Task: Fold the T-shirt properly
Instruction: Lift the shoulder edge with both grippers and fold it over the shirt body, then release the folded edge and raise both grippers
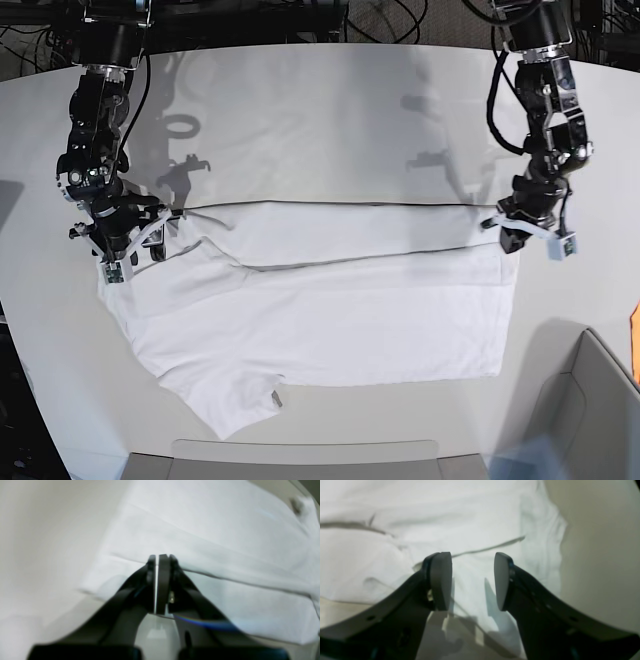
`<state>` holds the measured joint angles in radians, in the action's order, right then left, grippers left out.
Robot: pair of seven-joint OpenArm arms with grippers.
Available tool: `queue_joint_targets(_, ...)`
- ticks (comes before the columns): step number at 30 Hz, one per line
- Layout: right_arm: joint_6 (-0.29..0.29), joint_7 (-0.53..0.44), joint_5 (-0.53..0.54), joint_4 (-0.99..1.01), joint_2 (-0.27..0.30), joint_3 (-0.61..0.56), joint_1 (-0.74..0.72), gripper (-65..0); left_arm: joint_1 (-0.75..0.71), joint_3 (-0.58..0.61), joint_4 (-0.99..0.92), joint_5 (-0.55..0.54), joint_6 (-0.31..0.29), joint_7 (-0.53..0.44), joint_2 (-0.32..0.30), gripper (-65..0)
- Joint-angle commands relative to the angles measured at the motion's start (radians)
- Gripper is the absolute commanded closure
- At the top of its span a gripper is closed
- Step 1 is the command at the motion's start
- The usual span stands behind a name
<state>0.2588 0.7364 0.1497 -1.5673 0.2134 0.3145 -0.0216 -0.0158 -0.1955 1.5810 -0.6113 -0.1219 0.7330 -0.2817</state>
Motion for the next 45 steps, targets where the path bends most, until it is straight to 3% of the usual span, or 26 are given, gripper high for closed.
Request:
queue_joint_targets(1,0.001,-0.028,0.004,0.000,0.011,0.001,-0.025,-27.4,0.023,0.012,0.019,-0.009,-0.005,-0.033,-0.018,0.0)
queue_joint_targets(8,0.003,-0.028,0.003,0.209,0.036,0.001,-0.096,-26.0,0.061,0.144,-0.106,-0.006,0.000,-0.033,-0.023,0.0)
queue_joint_targets(13,0.003,-0.030,0.003,0.307,0.050,-0.001,-0.128,-9.2,0.118,0.172,-0.265,-0.005,0.000,-0.034,-0.024,0.0)
queue_joint_targets(16,0.003,-0.030,-0.002,0.333,0.054,0.001,-0.131,0.0,0.119,0.189,-0.319,0.083,0.000,-0.025,-0.024,0.0)
queue_joint_targets(20,0.003,-0.022,-0.002,0.338,0.083,-0.001,-0.119,0.0,0.109,0.242,-0.396,0.268,-0.003,-0.023,-0.024,0.0)
queue_joint_targets(24,0.003,-0.022,0.000,0.310,0.134,-0.001,-0.073,0.0,0.018,0.239,-0.399,0.344,-0.005,-0.023,-0.026,0.0)
queue_joint_targets(32,0.009,-0.021,0.003,0.169,0.176,-0.002,0.079,0.0,-0.177,0.244,-0.319,0.351,-0.006,-0.023,-0.123,0.0)
queue_joint_targets(37,0.136,-0.021,0.003,0.087,0.176,-0.002,0.188,0.0,-0.332,0.244,-0.213,0.351,-0.006,-0.023,-0.127,0.0)
queue_joint_targets(43,0.147,-0.021,0.004,0.008,0.171,-0.001,0.252,0.0,-0.450,0.187,0.002,0.351,-0.006,-0.026,-0.127,0.0)
queue_joint_targets(45,0.147,-0.021,0.004,-0.029,0.171,0.005,0.266,0.0,-0.477,0.136,0.103,0.351,-0.006,0.017,-0.123,0.0)
